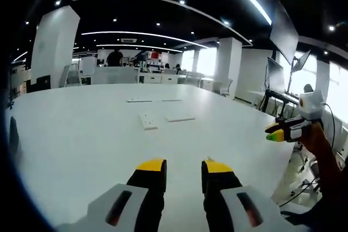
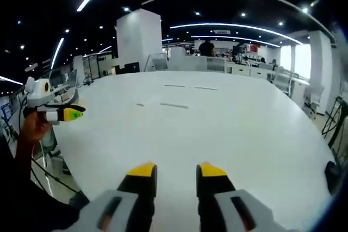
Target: Locate the socket holder cover, grip the socket holder cover, clip it into the socket holder slot.
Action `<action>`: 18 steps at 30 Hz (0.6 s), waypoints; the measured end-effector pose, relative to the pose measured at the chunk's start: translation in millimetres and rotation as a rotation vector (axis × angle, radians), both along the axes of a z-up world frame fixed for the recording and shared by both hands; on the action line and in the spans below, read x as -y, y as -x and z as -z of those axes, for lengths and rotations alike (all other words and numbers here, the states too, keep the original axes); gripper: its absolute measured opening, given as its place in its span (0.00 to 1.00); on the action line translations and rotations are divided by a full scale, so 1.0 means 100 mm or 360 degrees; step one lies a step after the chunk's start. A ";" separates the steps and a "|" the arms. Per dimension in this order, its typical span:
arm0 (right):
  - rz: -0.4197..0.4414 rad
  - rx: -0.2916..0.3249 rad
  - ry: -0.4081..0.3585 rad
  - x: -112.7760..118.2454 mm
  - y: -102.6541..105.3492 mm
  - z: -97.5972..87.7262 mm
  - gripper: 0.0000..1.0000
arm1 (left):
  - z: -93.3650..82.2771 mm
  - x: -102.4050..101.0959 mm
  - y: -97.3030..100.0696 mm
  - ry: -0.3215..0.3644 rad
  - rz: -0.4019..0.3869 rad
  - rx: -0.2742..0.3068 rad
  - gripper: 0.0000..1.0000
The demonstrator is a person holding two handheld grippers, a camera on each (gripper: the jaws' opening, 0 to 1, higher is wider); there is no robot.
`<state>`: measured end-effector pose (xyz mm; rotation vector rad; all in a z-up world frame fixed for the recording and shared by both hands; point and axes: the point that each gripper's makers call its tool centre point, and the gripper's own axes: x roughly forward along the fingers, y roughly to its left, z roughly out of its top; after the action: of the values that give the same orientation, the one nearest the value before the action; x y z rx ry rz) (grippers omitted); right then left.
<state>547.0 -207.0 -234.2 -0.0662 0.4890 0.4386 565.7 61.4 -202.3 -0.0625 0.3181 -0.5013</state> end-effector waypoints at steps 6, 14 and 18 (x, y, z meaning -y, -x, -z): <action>0.0009 -0.0002 -0.0014 0.01 0.01 0.00 0.30 | -0.02 -0.05 -0.03 -0.0040 -0.0019 0.0018 0.27; 0.0026 0.0041 -0.0007 0.01 0.09 -0.10 0.31 | -0.03 -0.05 0.02 -0.0017 -0.0040 0.0026 0.26; 0.0010 0.0048 0.0002 -0.02 0.11 -0.10 0.31 | -0.01 -0.10 0.03 -0.0009 -0.0066 0.0030 0.27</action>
<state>536.1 -205.0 -224.2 -0.0721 0.4599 0.4309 562.6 71.0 -201.3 -0.0586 0.2995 -0.4597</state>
